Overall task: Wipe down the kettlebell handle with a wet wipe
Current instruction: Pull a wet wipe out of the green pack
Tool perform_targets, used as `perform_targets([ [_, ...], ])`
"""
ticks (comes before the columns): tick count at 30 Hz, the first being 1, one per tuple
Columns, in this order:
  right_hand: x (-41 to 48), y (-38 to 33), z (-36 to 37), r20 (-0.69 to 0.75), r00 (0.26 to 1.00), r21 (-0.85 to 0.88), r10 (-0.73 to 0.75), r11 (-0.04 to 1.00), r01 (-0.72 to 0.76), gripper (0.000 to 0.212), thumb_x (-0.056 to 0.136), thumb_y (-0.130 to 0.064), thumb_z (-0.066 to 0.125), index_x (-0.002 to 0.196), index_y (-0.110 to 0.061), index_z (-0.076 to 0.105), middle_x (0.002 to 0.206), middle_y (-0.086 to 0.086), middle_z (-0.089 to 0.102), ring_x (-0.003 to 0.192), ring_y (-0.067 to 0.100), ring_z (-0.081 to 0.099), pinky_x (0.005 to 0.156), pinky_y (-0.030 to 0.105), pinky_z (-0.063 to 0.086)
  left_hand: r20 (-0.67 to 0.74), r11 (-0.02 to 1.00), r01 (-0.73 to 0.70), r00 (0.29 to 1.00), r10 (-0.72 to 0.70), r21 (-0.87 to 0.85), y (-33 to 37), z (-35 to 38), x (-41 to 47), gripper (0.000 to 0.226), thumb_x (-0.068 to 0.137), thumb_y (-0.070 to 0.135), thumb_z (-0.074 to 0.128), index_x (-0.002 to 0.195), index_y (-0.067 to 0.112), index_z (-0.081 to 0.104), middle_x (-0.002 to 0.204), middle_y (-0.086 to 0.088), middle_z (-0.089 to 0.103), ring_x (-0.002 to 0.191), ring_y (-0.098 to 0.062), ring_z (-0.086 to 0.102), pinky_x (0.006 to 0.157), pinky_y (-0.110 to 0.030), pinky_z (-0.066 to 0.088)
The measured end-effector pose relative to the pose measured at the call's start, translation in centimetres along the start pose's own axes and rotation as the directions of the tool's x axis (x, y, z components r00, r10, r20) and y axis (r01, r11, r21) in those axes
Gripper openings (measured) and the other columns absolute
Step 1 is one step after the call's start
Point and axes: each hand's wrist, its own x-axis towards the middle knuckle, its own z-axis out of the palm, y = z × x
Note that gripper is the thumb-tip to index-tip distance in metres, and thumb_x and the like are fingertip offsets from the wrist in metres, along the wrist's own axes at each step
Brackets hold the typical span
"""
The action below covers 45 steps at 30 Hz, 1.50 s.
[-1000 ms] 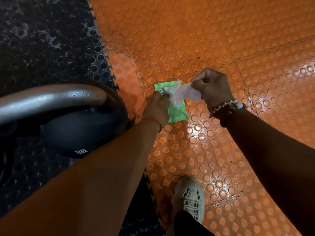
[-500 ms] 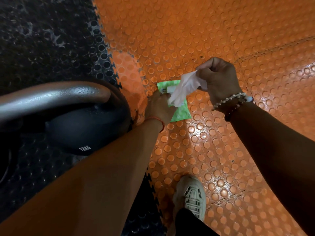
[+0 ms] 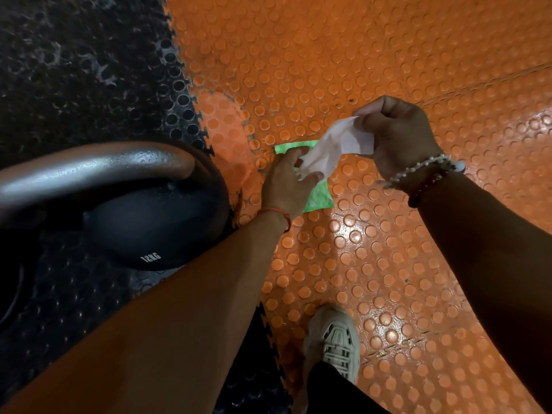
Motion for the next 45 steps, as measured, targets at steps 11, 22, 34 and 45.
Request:
perform_targets([
  [11,-0.1,-0.9,-3.9,0.125,0.992,-0.559,-0.033,0.824,0.098,0.016,0.082,-0.004,0.059,0.088,-0.012,0.071,0.073,0.006,0.065,0.062,0.003,0.054,0.065,0.02,0.047,-0.203,0.855,0.036,0.965,-0.163,-0.518,3.1,-2.6,-1.3,0.026,0.086,0.001,0.06,0.069,0.021,0.062,0.054,0.015,0.058,0.054,-0.002,0.052,0.053,-0.016,0.043],
  [22,-1.8,-1.0,-2.1,-0.143,0.975,-0.112,0.171,0.976,-0.187,0.02,0.088,-0.011,0.049,0.074,-0.02,0.061,0.09,0.012,0.063,0.081,0.034,0.065,0.082,0.053,0.052,-0.204,0.729,-0.004,0.961,-0.186,-0.685,6.0,-2.7,-2.0,0.02,0.097,0.008,0.054,0.082,0.018,0.064,0.081,-0.003,0.062,0.078,-0.018,0.059,0.068,-0.029,0.049],
  [34,-2.1,-1.1,-1.9,0.07,0.941,0.207,0.331,0.918,-0.339,0.01,0.091,-0.017,0.051,0.087,-0.019,0.06,0.088,0.004,0.065,0.099,0.027,0.065,0.088,0.057,0.048,-0.248,0.717,0.049,0.92,-0.304,-0.696,6.6,-2.7,-2.9,0.029,0.098,0.017,0.055,0.07,0.019,0.06,0.069,0.005,0.058,0.07,-0.013,0.053,0.061,-0.025,0.045],
  [45,-3.3,1.4,2.3,0.146,0.839,0.261,0.524,0.798,-0.543,0.01,0.092,-0.013,0.049,0.102,-0.011,0.049,0.097,0.014,0.063,0.073,0.023,0.07,0.059,0.037,0.06,-0.287,0.821,-0.031,0.944,-0.163,-0.57,7.7,-2.3,-2.9,0.019,0.098,0.017,0.053,0.083,0.011,0.061,0.08,-0.007,0.053,0.058,-0.014,0.051,0.043,-0.021,0.046],
])
